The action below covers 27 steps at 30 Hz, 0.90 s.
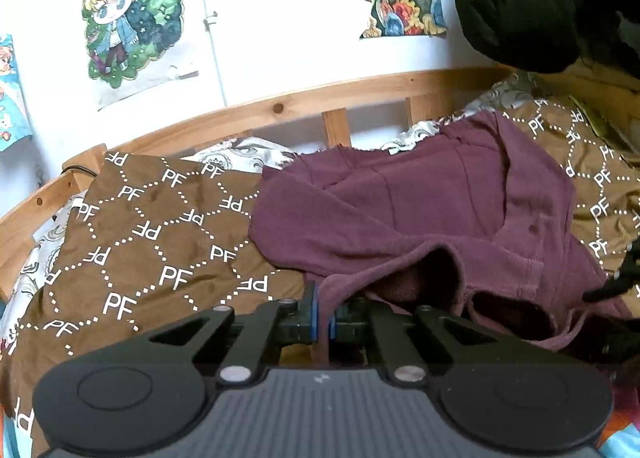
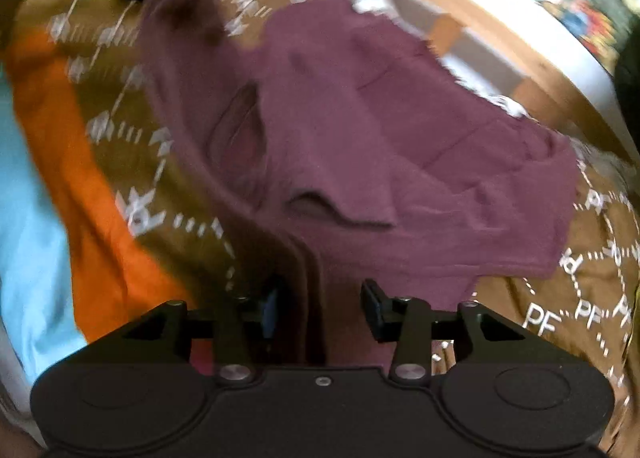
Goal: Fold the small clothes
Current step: 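Grasp the shirt hem with the left tool while the right tool grasps the hem, then lift the hem with both tools and fold it over toward the collar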
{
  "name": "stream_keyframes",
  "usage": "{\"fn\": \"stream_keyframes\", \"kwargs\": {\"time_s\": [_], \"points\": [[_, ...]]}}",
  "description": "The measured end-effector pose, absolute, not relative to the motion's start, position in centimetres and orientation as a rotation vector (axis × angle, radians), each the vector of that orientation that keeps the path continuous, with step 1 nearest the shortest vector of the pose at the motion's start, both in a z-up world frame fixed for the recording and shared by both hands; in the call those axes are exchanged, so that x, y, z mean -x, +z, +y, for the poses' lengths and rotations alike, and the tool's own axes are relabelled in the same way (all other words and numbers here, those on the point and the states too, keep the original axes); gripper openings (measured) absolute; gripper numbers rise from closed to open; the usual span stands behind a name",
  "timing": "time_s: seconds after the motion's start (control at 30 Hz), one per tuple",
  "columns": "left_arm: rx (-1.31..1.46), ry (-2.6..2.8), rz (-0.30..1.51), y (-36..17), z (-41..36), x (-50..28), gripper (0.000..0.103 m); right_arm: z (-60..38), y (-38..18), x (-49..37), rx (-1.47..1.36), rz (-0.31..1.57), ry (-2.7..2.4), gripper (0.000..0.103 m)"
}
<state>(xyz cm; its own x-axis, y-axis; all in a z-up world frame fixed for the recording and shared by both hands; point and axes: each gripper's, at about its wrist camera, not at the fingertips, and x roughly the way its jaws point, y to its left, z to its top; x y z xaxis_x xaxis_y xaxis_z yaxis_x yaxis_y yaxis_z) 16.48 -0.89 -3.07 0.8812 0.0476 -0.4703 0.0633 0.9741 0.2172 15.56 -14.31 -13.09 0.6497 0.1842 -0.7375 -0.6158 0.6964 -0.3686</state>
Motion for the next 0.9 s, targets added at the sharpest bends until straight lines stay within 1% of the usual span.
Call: {"fn": "stream_keyframes", "kwargs": {"time_s": [0.1, 0.17, 0.2, 0.23, 0.27, 0.3, 0.43, 0.57, 0.7, 0.77, 0.8, 0.9], "points": [[-0.211, -0.001, 0.48, -2.7, -0.4, -16.2, 0.005, -13.3, -14.1, -14.3, 0.783, 0.708, 0.5, 0.045], [-0.195, 0.006, 0.467, -2.3, 0.1, -15.8, 0.005, -12.5, -14.6, -13.3, 0.884, 0.679, 0.494, 0.043], [-0.185, 0.006, 0.465, -2.0, 0.3, -15.6, 0.005, -12.2, -14.8, -12.9, 0.932, 0.663, 0.484, 0.028], [-0.177, 0.005, 0.463, -1.7, 0.6, -15.2, 0.005, -12.0, -14.9, -12.5, 0.969, 0.649, 0.478, 0.008], [-0.179, 0.006, 0.457, -1.5, 0.8, -14.8, 0.005, -12.0, -14.7, -12.0, 0.999, 0.634, 0.472, 0.004], [-0.187, 0.004, 0.449, -1.2, 0.9, -14.5, 0.005, -12.0, -14.5, -11.6, 1.023, 0.613, 0.457, 0.005], [-0.21, -0.006, 0.417, 0.2, 1.0, -12.5, 0.004, -13.0, -12.1, -9.9, 1.051, 0.525, 0.397, 0.005], [-0.193, -0.037, 0.446, 1.6, 0.9, -10.3, 0.004, -14.6, -9.1, -7.6, 1.077, 0.437, 0.355, 0.004], [-0.244, -0.061, 0.44, 2.3, 0.5, -6.5, 0.004, -16.6, -5.5, -4.6, 1.062, 0.37, 0.328, 0.004], [-0.269, -0.074, 0.456, 2.4, 0.3, -4.3, 0.004, -17.4, -3.5, -2.5, 1.007, 0.369, 0.342, 0.004], [-0.274, -0.074, 0.487, 2.5, 0.1, -3.3, 0.004, -17.7, -2.6, -1.5, 0.98, 0.381, 0.359, 0.004], [-0.289, -0.106, 0.508, 2.9, 0.1, -0.5, 0.004, -18.3, -0.7, 1.5, 0.948, 0.426, 0.424, 0.004]]}}
